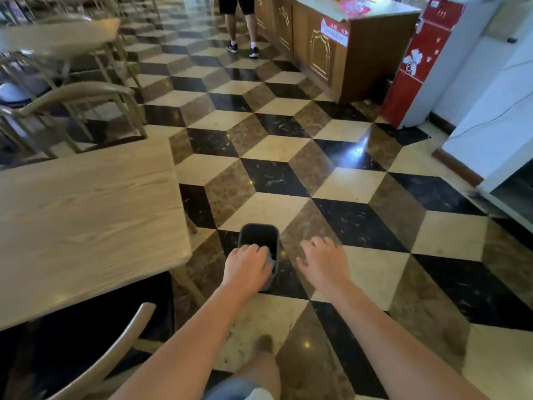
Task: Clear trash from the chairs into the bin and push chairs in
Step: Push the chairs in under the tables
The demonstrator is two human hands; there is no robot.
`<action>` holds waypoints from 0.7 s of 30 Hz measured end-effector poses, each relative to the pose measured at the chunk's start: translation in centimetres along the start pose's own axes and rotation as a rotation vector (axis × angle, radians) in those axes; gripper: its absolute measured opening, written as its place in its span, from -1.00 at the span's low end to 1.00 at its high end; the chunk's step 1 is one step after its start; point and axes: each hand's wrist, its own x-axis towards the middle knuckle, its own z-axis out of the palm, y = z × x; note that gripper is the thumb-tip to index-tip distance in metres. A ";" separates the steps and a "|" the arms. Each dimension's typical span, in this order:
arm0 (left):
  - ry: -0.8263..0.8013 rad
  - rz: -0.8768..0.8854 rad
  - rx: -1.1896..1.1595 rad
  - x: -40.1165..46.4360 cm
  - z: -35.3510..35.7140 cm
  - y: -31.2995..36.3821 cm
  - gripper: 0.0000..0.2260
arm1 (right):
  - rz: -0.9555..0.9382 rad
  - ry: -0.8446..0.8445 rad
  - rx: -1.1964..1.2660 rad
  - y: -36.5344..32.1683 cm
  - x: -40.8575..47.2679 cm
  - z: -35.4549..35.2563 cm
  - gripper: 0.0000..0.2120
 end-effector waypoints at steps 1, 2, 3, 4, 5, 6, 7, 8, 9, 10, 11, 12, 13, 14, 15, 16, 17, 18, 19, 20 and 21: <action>-0.012 -0.003 0.006 1.5 0.3 0.6 -0.68 | 0.002 -0.003 0.001 1.1 1.1 0.0 -0.66; -0.026 -0.006 0.010 3.0 0.6 1.0 -0.67 | 0.001 -0.012 0.000 2.2 2.3 0.1 -0.66; -0.037 -0.012 0.014 4.6 0.9 1.5 -0.66 | -0.003 -0.018 -0.002 3.2 3.7 0.1 -0.66; -0.044 -0.019 0.020 6.4 1.1 1.8 -0.65 | -0.005 -0.023 -0.003 4.2 5.2 0.1 -0.66; -0.049 -0.025 0.024 8.3 1.2 2.1 -0.65 | -0.006 -0.026 -0.007 5.2 6.7 0.1 -0.66; -0.057 -0.030 0.024 10.2 1.4 2.3 -0.66 | -0.009 -0.028 -0.017 6.1 8.5 0.0 -0.65; -0.068 -0.034 0.018 12.4 1.5 2.5 -0.66 | -0.017 -0.029 -0.030 7.2 10.5 -0.1 -0.64; -0.078 -0.036 0.006 14.6 1.5 2.6 -0.66 | -0.026 -0.031 -0.042 8.2 12.5 -0.3 -0.63; -0.090 -0.039 -0.008 16.8 1.3 2.8 -0.66 | -0.035 -0.037 -0.050 9.3 14.6 -0.7 -0.63; -0.100 -0.044 -0.020 19.1 1.1 2.9 -0.66 | -0.042 -0.050 -0.055 10.3 16.7 -1.1 -0.63; -0.105 -0.051 -0.028 21.2 0.8 3.0 -0.65 | -0.048 -0.064 -0.058 11.3 18.7 -1.7 -0.64; -0.111 -0.060 -0.030 23.4 0.4 3.2 -0.65 | -0.054 -0.083 -0.063 12.3 20.6 -2.2 -0.64; -0.117 -0.071 -0.031 25.4 0.0 3.3 -0.64 | -0.062 -0.096 -0.071 13.1 22.4 -2.6 -0.65; -0.121 -0.084 -0.035 27.5 -0.4 3.3 -0.64 | -0.071 -0.107 -0.080 13.9 24.2 -2.8 -0.66; -0.125 -0.095 -0.034 29.4 -0.7 3.4 -0.64 | -0.081 -0.115 -0.086 14.5 25.9 -3.0 -0.67; -0.129 -0.106 -0.030 31.4 -1.0 3.3 -0.65 | -0.087 -0.121 -0.084 15.1 27.7 -3.2 -0.68; -0.130 -0.112 -0.025 33.2 -1.2 3.2 -0.65 | -0.093 -0.124 -0.077 15.6 29.5 -3.4 -0.68; -0.130 -0.121 -0.019 34.8 -1.5 3.1 -0.64 | -0.096 -0.128 -0.069 16.0 31.1 -3.5 -0.68; -0.130 -0.134 -0.009 36.3 -1.7 3.0 -0.64 | -0.103 -0.131 -0.062 16.4 32.7 -3.5 -0.69; -0.124 -0.148 0.001 37.7 -1.8 2.8 -0.64 | -0.118 -0.129 -0.056 16.8 34.4 -3.5 -0.69; -0.116 -0.161 0.008 39.2 -1.9 2.6 -0.64 | -0.133 -0.128 -0.050 17.2 36.1 -3.4 -0.68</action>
